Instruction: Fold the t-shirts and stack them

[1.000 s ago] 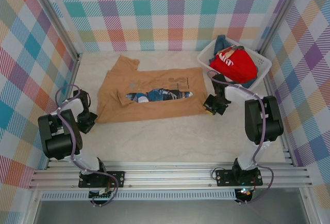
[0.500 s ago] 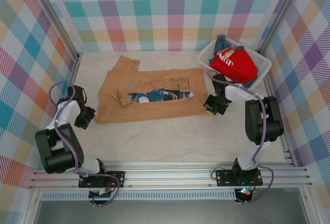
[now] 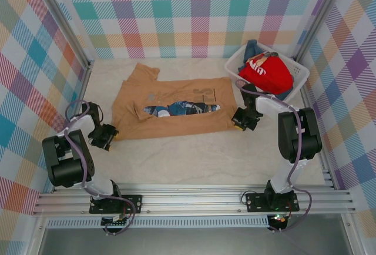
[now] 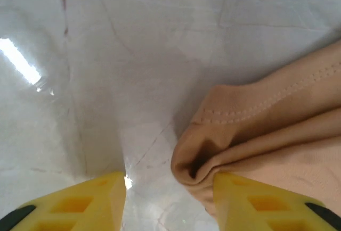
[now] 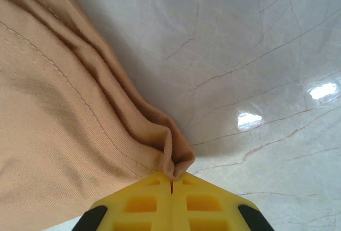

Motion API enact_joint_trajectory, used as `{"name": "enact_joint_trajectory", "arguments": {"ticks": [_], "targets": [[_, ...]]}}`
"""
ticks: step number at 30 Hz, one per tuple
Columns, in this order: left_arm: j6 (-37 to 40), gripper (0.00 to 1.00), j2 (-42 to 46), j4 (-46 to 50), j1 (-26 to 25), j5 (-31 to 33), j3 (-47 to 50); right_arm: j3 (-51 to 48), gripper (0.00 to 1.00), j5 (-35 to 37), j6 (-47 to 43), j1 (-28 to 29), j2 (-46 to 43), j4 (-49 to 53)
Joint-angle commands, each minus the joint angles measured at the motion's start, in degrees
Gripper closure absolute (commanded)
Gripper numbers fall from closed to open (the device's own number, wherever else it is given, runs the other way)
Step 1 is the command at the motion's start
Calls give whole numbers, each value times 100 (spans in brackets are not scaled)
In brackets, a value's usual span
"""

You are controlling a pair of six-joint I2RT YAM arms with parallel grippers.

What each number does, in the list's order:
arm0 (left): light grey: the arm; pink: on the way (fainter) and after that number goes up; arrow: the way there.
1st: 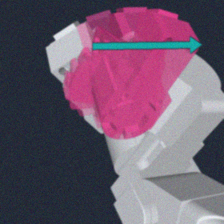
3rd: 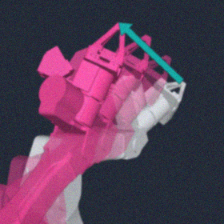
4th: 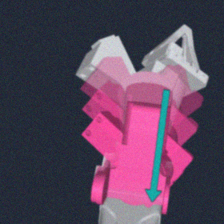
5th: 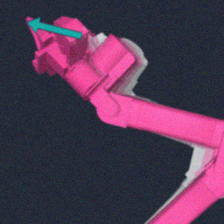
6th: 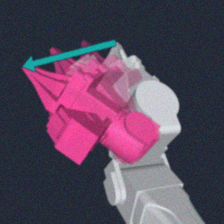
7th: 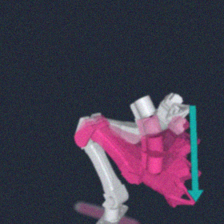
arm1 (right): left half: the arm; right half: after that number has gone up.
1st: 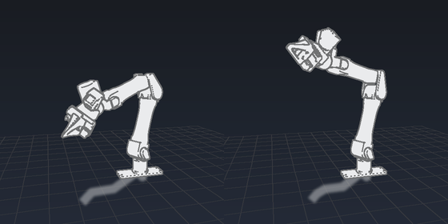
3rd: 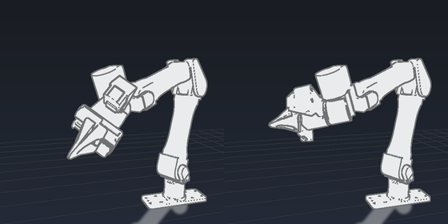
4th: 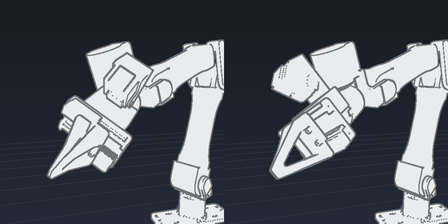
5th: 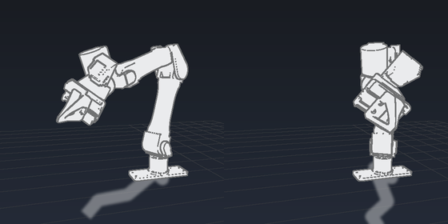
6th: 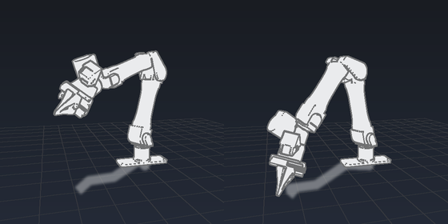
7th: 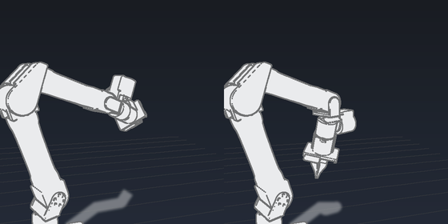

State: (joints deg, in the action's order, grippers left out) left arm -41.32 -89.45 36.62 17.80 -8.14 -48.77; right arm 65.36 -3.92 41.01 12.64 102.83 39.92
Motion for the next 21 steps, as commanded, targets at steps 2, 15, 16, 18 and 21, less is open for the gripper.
{"name": "enact_joint_trajectory", "arguments": {"ticks": [2,15,16,18,21], "targets": [[98,62,-249,-310,66,-82,-232,64,100,-91,-98,-43,61,33],[369,100,-100,-3,66,954,-508,239,100,391,-324,-51,-117,300],[390,100,-101,38,65,977,-542,240,100,409,-338,-57,-165,324],[405,100,-75,98,65,1019,-575,248,100,397,-349,-50,-240,399],[414,100,-23,191,66,1050,-574,206,100,346,-308,-45,-329,502]]}}
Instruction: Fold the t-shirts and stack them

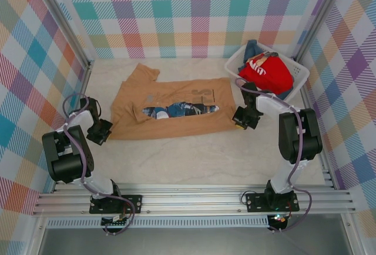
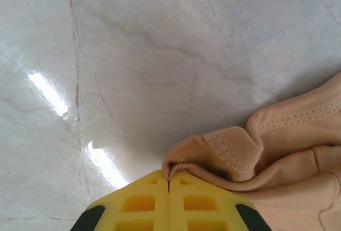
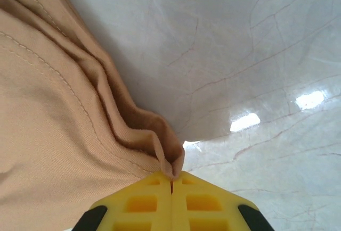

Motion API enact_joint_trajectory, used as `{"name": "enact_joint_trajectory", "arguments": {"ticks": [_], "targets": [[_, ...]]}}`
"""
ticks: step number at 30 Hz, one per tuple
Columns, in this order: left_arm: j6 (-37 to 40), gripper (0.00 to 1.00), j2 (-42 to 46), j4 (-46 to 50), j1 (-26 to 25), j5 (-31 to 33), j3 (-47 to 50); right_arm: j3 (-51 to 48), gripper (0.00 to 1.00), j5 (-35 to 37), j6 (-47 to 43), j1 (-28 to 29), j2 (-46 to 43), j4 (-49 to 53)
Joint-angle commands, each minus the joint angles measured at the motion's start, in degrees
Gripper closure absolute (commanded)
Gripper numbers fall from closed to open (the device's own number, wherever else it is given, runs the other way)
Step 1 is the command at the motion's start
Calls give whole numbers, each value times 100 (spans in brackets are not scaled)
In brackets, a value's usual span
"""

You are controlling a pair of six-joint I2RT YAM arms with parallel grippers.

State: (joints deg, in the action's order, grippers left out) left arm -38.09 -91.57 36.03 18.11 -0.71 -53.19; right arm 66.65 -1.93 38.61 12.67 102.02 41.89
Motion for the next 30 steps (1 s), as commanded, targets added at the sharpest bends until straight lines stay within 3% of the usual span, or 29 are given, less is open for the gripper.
{"name": "enact_joint_trajectory", "arguments": {"ticks": [1,16,22,24,27,30], "targets": [[84,100,236,300,35,356,-114,16,100,118,-27,-46,-274,318],[-60,100,297,167,20,89,564,-1076,100,-341,815,-36,-344,-290],[55,100,373,271,17,-30,517,-859,81,-185,764,-36,-671,-28],[89,91,401,339,2,-116,469,-787,74,-73,711,-38,-891,-23],[91,68,513,505,-28,-178,348,-532,71,42,517,-36,-950,-55],[-3,62,849,754,-119,2,90,-256,71,-2,455,-36,-774,-257]]}}
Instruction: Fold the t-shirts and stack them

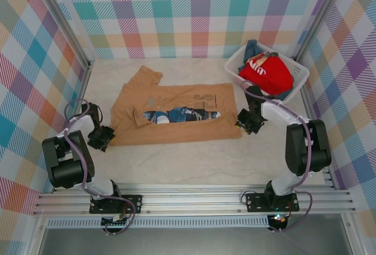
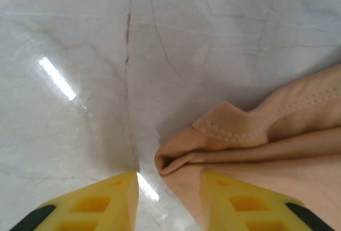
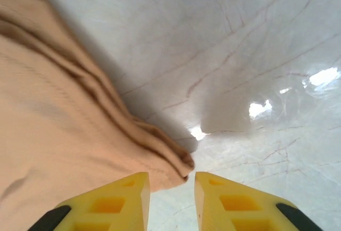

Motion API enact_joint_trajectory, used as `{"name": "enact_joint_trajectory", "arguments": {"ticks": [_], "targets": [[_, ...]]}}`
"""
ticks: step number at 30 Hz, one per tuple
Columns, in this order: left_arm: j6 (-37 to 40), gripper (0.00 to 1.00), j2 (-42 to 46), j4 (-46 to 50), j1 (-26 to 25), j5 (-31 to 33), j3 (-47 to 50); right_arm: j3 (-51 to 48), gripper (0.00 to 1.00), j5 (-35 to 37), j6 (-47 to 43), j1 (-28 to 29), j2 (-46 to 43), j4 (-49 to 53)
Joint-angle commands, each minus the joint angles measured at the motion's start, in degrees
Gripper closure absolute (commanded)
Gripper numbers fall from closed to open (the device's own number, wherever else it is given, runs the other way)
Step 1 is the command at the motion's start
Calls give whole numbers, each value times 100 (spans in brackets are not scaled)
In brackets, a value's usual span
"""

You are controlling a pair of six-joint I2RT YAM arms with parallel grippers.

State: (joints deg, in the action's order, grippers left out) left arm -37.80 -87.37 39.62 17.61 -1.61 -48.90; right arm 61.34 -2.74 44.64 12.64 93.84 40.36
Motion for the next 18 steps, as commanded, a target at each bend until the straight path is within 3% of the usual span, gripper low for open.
{"name": "enact_joint_trajectory", "arguments": {"ticks": [1,4,8,18], "targets": [[-105,61,592,455,-229,172,-426,375,71,56,-116,-32,123,-200],[-360,59,755,495,-434,232,-664,673,70,23,104,-18,459,-449],[-515,65,314,306,-530,-89,-778,1053,66,63,675,-16,907,-611],[-181,76,-748,28,-465,152,-1278,1466,65,334,2205,231,1430,-208]]}}
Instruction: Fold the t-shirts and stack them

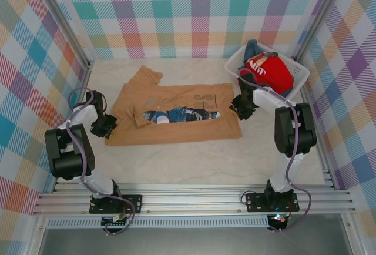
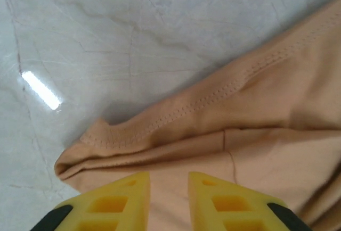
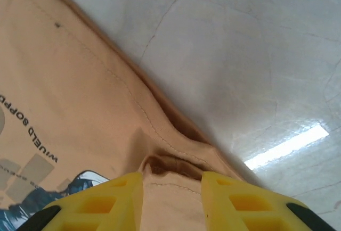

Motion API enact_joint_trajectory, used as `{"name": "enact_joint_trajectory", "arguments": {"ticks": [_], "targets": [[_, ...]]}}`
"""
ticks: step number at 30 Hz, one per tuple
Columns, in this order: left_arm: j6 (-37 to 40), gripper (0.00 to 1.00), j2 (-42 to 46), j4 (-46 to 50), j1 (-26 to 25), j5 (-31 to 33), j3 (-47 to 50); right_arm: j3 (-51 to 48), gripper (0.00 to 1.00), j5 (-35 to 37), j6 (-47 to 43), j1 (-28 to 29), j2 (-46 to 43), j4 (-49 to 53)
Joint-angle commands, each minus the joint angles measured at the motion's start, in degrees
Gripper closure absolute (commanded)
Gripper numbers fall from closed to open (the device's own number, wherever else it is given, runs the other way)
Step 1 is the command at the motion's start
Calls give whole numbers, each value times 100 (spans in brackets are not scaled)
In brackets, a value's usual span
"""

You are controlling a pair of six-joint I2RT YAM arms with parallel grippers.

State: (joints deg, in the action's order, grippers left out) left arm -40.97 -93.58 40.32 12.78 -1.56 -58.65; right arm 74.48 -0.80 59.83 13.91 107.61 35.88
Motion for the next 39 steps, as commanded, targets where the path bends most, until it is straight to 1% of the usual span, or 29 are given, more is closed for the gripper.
{"name": "enact_joint_trajectory", "arguments": {"ticks": [1,8,14,19,23,27,30,39], "targets": [[195,76,-205,-43,31,195,-387,197,64,173,821,127,85,297],[552,81,-610,-50,161,218,-851,481,62,128,1457,221,358,520],[874,84,-935,-77,245,175,-1033,654,62,314,1610,264,537,702],[996,86,-1194,-110,249,157,-1069,814,63,409,1646,270,747,820],[997,88,-1359,-86,245,271,-1069,830,74,574,1616,268,788,853],[1002,92,-1491,23,248,478,-1078,858,92,654,1584,270,742,935],[990,93,-1542,44,245,558,-1060,842,99,783,1558,269,604,1048],[933,96,-1593,81,250,702,-1014,1020,100,1172,1382,270,331,1557]]}}
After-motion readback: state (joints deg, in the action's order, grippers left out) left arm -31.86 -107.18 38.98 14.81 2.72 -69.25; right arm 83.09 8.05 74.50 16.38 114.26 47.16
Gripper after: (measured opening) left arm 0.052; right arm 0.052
